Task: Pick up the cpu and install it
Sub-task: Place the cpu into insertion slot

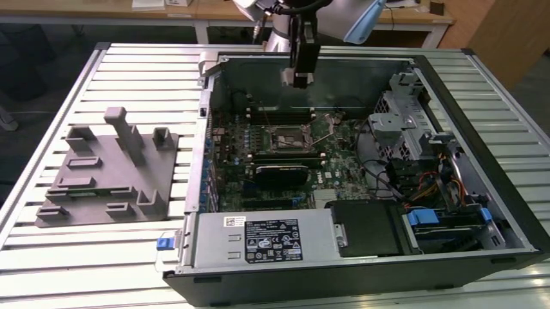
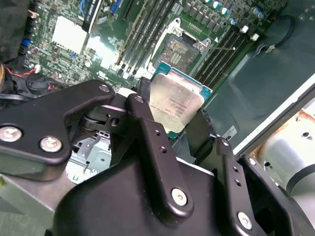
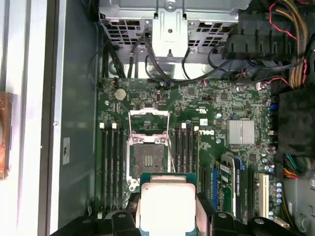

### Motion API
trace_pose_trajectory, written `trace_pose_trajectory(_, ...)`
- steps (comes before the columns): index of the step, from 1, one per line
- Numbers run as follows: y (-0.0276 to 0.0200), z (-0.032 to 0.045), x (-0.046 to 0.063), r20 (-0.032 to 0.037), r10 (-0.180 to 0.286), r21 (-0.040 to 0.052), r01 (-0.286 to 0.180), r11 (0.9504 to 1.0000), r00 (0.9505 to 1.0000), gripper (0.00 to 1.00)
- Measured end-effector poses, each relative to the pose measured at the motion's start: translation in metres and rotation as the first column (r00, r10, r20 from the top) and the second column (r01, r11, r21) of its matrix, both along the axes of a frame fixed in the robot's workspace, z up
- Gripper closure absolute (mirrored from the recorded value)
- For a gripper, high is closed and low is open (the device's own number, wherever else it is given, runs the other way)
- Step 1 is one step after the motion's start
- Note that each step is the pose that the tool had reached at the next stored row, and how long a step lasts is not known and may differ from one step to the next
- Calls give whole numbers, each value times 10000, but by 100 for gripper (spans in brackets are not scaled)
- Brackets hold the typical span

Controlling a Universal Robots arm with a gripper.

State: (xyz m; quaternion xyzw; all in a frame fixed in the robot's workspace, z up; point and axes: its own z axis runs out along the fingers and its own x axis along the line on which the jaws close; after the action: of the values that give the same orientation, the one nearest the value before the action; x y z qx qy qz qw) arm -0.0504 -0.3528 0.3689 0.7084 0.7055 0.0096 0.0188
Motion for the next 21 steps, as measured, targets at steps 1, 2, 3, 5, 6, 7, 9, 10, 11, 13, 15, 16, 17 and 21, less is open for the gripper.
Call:
trace_pose_trajectory(1,19,-4,10,0,0,-1,0,10000,10000,47)
trace_pose_trajectory(2,37,-8,18,0,1,-1,-1,10000,10000,47)
trace_pose_trajectory(3,45,-12,24,-1,2,-2,-2,10000,10000,47)
trace_pose_trajectory(5,52,-18,25,1,1,0,-1,10000,10000,47)
trace_pose_trajectory(6,57,-20,25,0,1,-1,-1,10000,10000,47)
trace_pose_trajectory(7,62,-24,25,0,0,0,0,10000,10000,47)
trace_pose_trajectory(9,74,-32,25,1,1,0,-1,10000,10000,47)
trace_pose_trajectory(10,83,-37,25,0,1,0,-1,10000,10000,47)
trace_pose_trajectory(11,92,-42,25,0,1,-1,-1,10000,10000,47)
trace_pose_trajectory(13,114,-53,26,1,1,0,-1,10000,10000,47)
trace_pose_trajectory(15,147,-70,34,-1,1,-2,-1,10000,10000,47)
trace_pose_trajectory(16,151,-86,41,0,3,0,-3,10000,10000,47)
trace_pose_trajectory(17,151,-105,44,1,2,2,-2,10000,10000,47)
trace_pose_trajectory(21,151,-178,63,0,30,0,-30,10000,10000,47)
